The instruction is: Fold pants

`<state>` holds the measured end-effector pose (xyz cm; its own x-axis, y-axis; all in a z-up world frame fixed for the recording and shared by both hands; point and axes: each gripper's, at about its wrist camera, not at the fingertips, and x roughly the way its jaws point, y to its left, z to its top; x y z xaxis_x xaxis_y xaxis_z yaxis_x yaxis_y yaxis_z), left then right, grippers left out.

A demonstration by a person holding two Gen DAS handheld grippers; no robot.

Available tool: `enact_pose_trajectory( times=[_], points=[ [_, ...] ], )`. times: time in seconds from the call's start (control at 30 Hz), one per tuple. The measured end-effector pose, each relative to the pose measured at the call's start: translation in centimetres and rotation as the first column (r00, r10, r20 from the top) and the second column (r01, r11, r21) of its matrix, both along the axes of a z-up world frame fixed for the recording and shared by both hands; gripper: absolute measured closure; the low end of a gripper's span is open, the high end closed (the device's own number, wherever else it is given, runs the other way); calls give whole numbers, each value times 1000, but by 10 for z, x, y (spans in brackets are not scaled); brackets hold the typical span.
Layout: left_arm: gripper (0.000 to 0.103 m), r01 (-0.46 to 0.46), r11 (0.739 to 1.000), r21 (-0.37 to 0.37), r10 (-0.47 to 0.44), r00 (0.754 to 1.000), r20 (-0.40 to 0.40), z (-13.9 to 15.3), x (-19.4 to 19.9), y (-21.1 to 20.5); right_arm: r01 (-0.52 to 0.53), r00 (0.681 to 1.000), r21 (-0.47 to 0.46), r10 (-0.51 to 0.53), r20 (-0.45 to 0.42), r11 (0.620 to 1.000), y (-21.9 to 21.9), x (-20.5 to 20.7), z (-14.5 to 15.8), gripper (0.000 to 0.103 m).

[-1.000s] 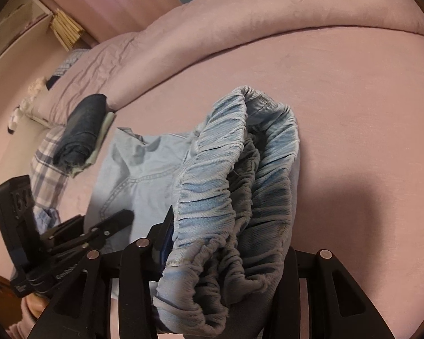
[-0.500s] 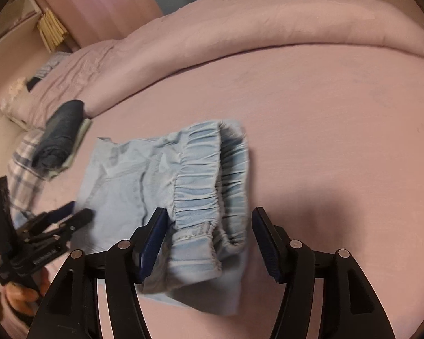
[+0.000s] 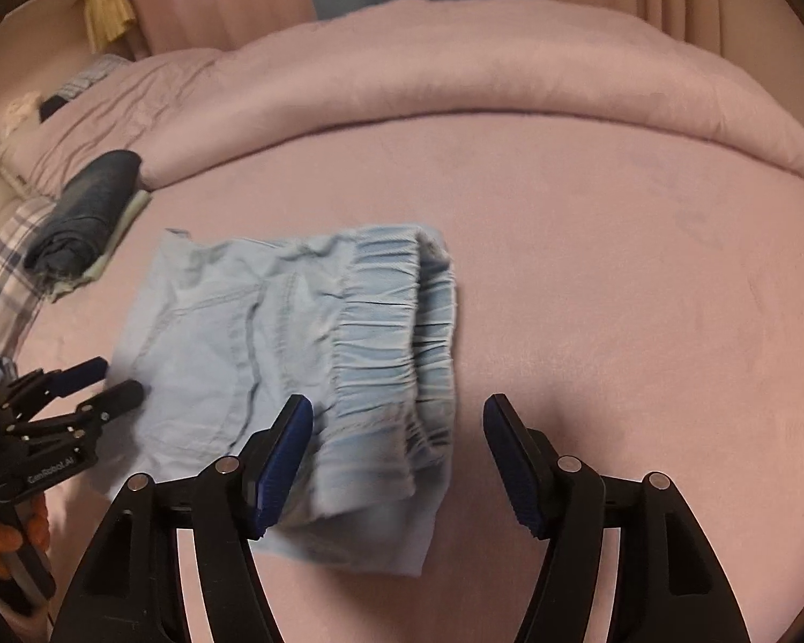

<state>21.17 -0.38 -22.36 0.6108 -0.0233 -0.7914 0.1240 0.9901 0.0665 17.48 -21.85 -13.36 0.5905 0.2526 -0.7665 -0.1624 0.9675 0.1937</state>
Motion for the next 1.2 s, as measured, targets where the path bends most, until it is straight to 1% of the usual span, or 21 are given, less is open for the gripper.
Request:
enact_pose_trajectory(
  times=[0.03, 0.1, 0.17, 0.2, 0.23, 0.33, 0.37, 0.43, 0.53, 0.63, 0.7, 0.73, 0.77, 0.83, 0.87, 0.9, 1.03, 1.1, 1.2],
  points=[
    [36, 2, 1000, 5, -2, 1000, -3, -3, -3, -1, -15, 1000, -14, 15, -13, 1000, 3, -1, -4, 36],
    [35, 0, 1000, 14, 1, 1000, -2, -9, -5, -2, -23, 999, -56, 21, -43, 998, 9, 0, -18, 36],
    [34, -6, 1000, 13, 6, 1000, 6, -11, -6, -3, -12, 999, -41, 11, -48, 999, 7, 2, -25, 36],
    [34, -12, 1000, 10, 12, 1000, 7, -10, -6, -3, -4, 999, -39, 2, -51, 999, 5, 3, -26, 31],
    [34, -15, 1000, 9, 15, 1000, 5, -9, -6, -4, 3, 998, -34, -4, -55, 999, 4, 3, -27, 30],
    [33, -18, 1000, 19, 18, 1000, 7, -3, -9, -6, 13, 999, -33, -15, -52, 999, 3, -2, -20, 30],
    [30, -19, 1000, 22, 19, 1000, 6, -1, -11, -7, 17, 999, -30, -19, -48, 999, 3, -5, -18, 30],
    [27, -19, 999, 25, 19, 1000, 7, 2, -16, -10, 23, 999, -35, -25, -35, 999, 3, -12, -11, 30],
    [22, -14, 1000, 10, 14, 1000, 0, 8, -24, -12, 28, 999, -48, -29, -19, 998, 4, -20, -3, 30],
    [18, -39, 999, 8, 39, 999, 9, 17, -34, -13, 31, 999, -44, -31, -9, 999, 4, -26, 6, 30],
    [10, -65, 998, -15, 65, 998, 6, 24, -41, -12, 22, 1000, -29, -22, 0, 999, 4, -34, 12, 30],
    [4, -73, 997, -26, 73, 997, 7, 27, -44, -11, 21, 1000, -35, -21, 5, 999, 5, -37, 15, 30],
    [1, -82, 996, -40, 82, 997, 11, 32, -48, -10, 15, 1000, -45, -15, 12, 999, 8, -41, 19, 29],
    [1, -89, 995, -47, 90, 996, 19, 38, -56, -11, -1, 1000, -56, 2, 24, 998, 13, -50, 27, 21],
    [1, -91, 995, -50, 92, 995, 27, 43, -61, -12, -8, 1000, -59, 9, 28, 998, 14, -53, 29, 14],
    [1, -92, 994, -53, 94, 995, 30, 47, -66, -13, -15, 999, -65, 18, 38, 998, 17, -57, 33, 11],
    [1, -95, 993, -64, 98, 994, 42, 61, -82, -14, -31, 997, -81, 36, 61, 996, 25, -70, 47, 10],
    [1, -96, 993, -64, 100, 993, 56, 70, -91, -14, -33, 996, -98, 40, 78, 995, 28, -78, 55, 3],
    [1, -103, 993, -50, 106, 991, 81, 83, -105, -15, -38, 993, -107, 49, 107, 994, 31, -88, 67, 2]
  ],
)
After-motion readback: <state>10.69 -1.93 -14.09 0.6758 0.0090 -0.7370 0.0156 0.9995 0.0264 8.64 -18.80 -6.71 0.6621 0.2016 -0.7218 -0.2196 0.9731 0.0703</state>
